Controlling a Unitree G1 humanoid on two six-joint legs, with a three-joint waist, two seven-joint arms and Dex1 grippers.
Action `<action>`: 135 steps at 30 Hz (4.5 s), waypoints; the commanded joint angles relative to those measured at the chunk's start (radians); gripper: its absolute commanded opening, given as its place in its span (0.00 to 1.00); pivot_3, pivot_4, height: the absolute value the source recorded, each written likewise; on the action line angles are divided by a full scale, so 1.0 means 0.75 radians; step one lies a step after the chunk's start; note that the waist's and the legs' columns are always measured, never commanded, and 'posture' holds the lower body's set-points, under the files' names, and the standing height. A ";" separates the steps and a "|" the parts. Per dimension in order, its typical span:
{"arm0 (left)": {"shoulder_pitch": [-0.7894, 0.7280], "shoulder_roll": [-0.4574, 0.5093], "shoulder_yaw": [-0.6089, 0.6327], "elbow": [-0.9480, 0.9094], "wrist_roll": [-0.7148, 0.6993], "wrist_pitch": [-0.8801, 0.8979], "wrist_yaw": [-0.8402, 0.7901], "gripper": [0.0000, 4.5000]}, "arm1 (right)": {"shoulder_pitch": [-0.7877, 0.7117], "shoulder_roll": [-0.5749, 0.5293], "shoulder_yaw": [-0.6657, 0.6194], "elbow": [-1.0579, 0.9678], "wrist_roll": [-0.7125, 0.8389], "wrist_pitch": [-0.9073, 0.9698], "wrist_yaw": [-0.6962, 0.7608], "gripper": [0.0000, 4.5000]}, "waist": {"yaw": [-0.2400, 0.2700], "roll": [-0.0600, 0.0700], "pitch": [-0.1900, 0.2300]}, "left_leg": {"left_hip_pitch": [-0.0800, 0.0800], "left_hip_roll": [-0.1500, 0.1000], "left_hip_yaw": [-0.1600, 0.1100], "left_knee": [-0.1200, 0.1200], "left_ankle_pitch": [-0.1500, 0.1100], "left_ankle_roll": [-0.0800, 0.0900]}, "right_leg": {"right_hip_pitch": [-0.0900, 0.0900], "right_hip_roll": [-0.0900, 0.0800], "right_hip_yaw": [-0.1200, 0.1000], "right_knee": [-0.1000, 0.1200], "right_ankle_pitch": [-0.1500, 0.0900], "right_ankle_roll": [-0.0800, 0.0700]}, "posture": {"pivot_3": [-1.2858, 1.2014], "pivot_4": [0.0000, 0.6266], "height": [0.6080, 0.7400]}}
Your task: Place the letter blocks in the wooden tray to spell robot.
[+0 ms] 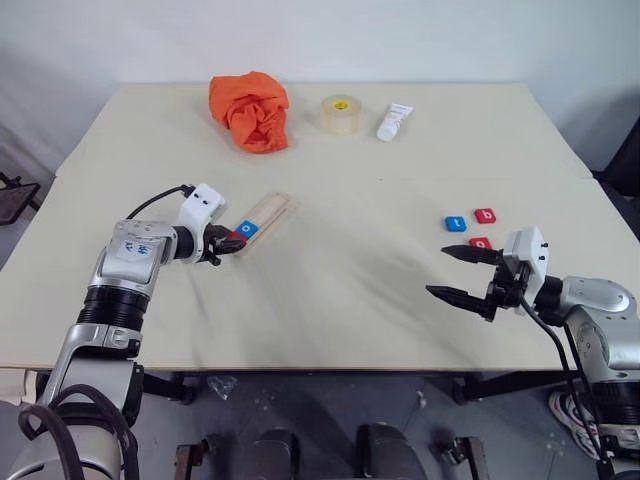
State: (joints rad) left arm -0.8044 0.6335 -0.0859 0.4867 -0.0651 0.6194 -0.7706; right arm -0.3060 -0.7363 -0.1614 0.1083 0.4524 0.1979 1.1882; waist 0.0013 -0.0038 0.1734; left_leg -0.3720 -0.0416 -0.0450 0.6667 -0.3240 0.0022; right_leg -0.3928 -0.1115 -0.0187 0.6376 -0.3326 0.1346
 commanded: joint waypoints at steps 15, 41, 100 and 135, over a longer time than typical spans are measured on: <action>0.052 0.011 0.020 -0.102 0.002 0.055 -0.004 0.49 | -0.027 -0.027 -0.013 0.002 -0.004 -0.007 0.026 1.00 | 0.000 0.000 0.000 | 0.000 0.000 0.000 0.000 0.000 0.000 | 0.000 0.000 0.000 0.000 0.000 0.000 | 0.52 0.24 1.00; 0.001 0.053 0.066 -0.391 -0.068 0.296 -0.025 0.57 | -0.060 -0.024 -0.007 0.026 -0.030 0.007 0.041 1.00 | -0.001 -0.001 0.000 | -0.002 0.001 0.000 0.000 0.000 0.000 | -0.001 0.000 0.000 0.000 0.000 0.000 | 0.52 0.24 1.00; -0.212 -0.007 -0.084 -0.227 0.037 0.520 0.148 0.99 | -0.154 -0.030 0.041 0.099 -0.052 0.003 0.086 1.00 | -0.002 -0.004 0.002 | -0.004 0.000 -0.001 0.002 0.000 0.000 | -0.003 0.001 -0.001 0.007 0.000 0.000 | 0.52 0.24 1.00; -0.163 -0.030 -0.131 -0.165 0.009 0.600 0.108 0.99 | -0.181 -0.018 0.049 0.114 -0.068 0.009 0.089 1.00 | -0.002 -0.004 0.002 | -0.004 0.000 -0.001 0.002 0.000 0.000 | -0.003 0.001 -0.001 0.007 0.000 0.000 | 0.52 0.24 1.00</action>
State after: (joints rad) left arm -0.9311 0.6081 -0.1809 0.3717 -0.0535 1.0722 -0.6840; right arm -0.4246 -0.7379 -0.1202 0.2013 0.3953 0.2036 1.2521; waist -0.0002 -0.0066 0.1751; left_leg -0.3749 -0.0417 -0.0455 0.6684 -0.3239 0.0021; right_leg -0.3949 -0.1108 -0.0194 0.6432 -0.3326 0.1347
